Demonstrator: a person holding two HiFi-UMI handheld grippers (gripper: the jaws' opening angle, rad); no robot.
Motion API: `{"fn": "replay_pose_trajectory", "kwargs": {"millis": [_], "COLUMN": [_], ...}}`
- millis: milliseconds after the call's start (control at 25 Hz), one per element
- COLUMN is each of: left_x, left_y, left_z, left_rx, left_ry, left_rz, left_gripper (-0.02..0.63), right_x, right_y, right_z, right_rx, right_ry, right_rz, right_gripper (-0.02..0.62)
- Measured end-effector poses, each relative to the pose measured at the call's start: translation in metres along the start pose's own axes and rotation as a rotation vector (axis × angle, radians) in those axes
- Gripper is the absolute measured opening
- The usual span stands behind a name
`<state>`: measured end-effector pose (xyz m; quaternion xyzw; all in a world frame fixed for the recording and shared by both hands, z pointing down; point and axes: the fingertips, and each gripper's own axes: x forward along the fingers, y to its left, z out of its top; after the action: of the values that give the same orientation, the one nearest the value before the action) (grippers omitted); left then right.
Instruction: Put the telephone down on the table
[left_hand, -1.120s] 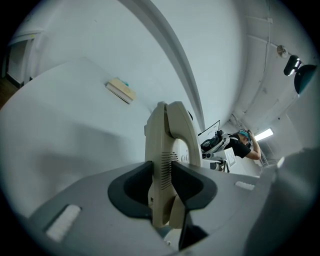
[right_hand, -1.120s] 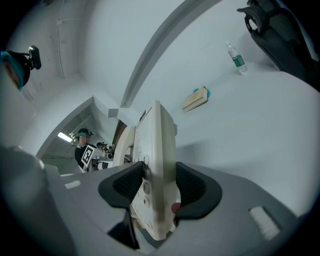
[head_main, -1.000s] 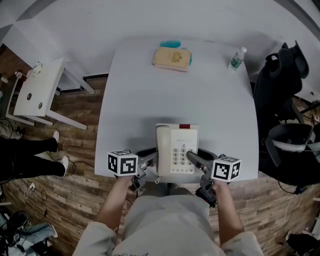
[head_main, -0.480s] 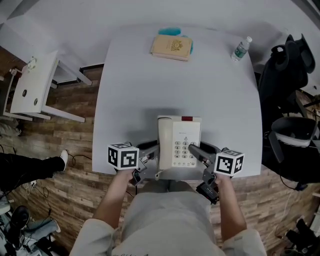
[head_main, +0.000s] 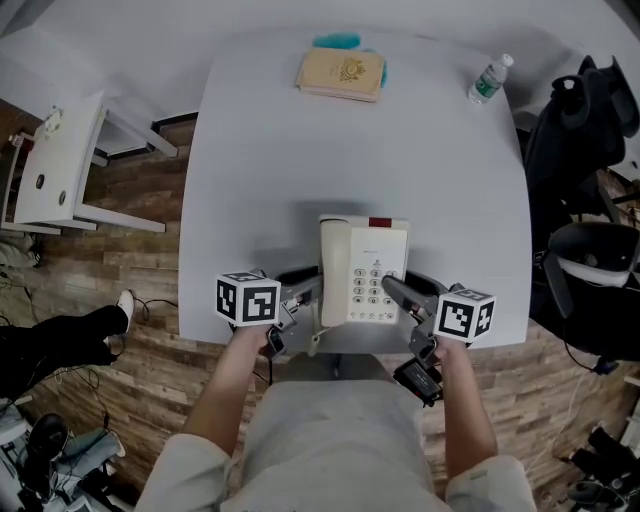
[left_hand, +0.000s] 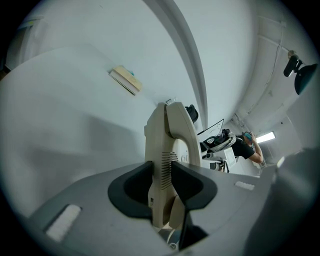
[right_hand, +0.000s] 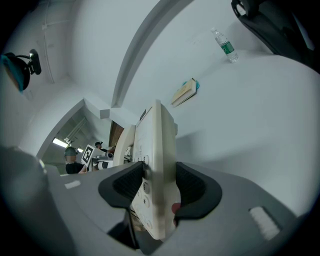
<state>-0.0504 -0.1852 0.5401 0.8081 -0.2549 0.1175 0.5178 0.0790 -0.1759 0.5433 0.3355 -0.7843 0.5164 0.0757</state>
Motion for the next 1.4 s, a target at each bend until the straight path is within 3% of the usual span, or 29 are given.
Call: {"fn": "replay_pose_trajectory", "kwargs": {"millis": [1400], "left_x": [0.032], "left_y": [0.048], "left_z": [-0.009], "left_rx": [-0.049], "left_ry": [0.050], "left_rz": [0.002], "left_gripper": [0.132], "right_x": [0.029], "right_y": [-0.045], "right_z": [-0.011], "right_rx": [0.055], "right_ry": [0.017], "right_rz": [-0.040], "right_gripper": [0.217]}}
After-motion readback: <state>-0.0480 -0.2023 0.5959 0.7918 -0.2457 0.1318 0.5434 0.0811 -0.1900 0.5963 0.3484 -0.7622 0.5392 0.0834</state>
